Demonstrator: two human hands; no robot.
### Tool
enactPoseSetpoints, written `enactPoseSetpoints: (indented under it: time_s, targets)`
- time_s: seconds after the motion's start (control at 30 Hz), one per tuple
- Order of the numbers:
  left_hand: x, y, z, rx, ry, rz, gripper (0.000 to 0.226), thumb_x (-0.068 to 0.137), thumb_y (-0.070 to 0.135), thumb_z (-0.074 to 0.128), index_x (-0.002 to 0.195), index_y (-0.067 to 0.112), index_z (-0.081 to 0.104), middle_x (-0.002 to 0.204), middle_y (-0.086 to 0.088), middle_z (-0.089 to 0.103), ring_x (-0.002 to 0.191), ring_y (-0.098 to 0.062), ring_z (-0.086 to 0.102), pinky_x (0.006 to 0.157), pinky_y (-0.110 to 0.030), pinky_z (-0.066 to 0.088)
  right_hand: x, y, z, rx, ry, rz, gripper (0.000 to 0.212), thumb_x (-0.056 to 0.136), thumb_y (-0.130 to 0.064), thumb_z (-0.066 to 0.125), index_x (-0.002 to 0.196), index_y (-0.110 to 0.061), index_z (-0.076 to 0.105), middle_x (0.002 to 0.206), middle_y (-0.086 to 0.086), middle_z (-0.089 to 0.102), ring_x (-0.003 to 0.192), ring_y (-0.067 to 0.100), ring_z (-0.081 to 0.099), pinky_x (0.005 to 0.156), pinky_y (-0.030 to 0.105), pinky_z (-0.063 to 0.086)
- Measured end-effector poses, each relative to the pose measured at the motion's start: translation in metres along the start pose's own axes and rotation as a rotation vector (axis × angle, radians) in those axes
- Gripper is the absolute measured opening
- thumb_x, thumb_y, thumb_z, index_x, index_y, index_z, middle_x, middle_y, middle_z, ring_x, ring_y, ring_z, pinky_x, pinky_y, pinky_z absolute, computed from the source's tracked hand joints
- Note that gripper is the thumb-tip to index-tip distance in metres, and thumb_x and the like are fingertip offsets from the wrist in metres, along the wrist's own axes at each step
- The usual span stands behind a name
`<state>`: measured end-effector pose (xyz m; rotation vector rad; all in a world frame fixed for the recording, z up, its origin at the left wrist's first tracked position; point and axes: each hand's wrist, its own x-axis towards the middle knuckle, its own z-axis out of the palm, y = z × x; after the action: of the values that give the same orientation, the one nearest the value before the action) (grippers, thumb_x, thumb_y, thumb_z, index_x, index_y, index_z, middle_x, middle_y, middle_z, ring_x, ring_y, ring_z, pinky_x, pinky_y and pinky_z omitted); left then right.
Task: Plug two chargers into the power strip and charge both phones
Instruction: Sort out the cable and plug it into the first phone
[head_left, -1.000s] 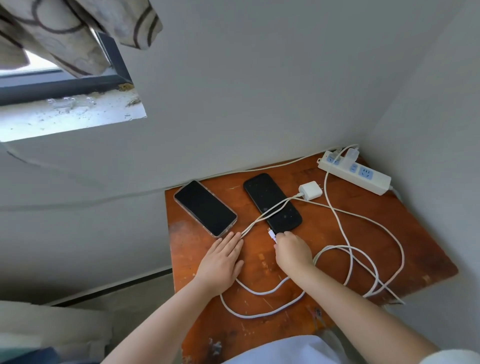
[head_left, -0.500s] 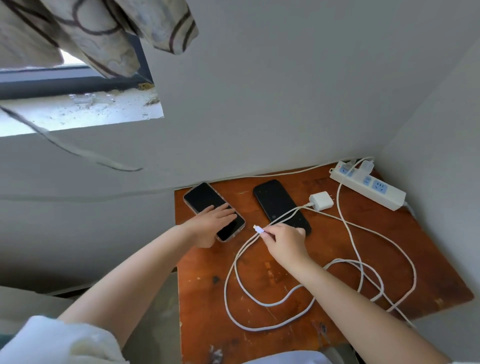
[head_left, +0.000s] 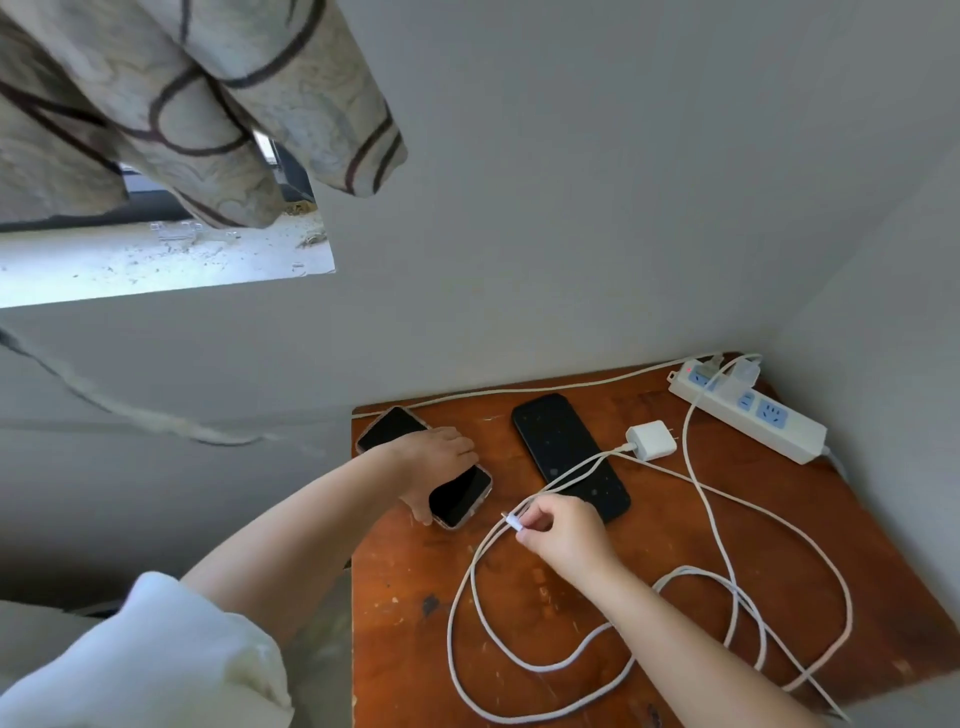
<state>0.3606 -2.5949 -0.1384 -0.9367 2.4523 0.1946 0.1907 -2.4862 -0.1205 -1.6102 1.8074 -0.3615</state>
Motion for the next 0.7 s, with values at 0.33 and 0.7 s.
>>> enactPoseSetpoints:
  time_s: [0.33, 0.7]
  targets:
    - [-0.053, 0.026, 0.012, -0.313, 0.312, -0.082, 0.092, 0.064, 0.051, 0.071, 0.137, 0.018, 0.025, 0.144, -0.004, 0.033, 0.132, -0.021, 0.024, 0.105, -0.030, 0.032, -0.018, -0.005, -0.004, -0.153, 0.243, -0.444, 0.004, 0.073, 0.002, 0.073, 0.077, 0.002, 0.071, 0.075, 0.019, 0.073, 0.066, 0.030, 0.067, 0.067, 0.032, 0.047]
    - [-0.054, 0.043, 0.006, -0.357, 0.308, -0.048, 0.090, 0.064, 0.052, 0.070, 0.136, 0.018, 0.028, 0.142, -0.003, 0.036, 0.130, -0.019, 0.027, 0.103, -0.027, 0.033, -0.028, 0.003, -0.004, -0.182, 0.371, -0.499, 0.023, 0.047, 0.005, 0.087, 0.058, -0.007, 0.071, 0.053, 0.005, 0.069, 0.047, 0.016, 0.065, 0.057, 0.030, 0.050]
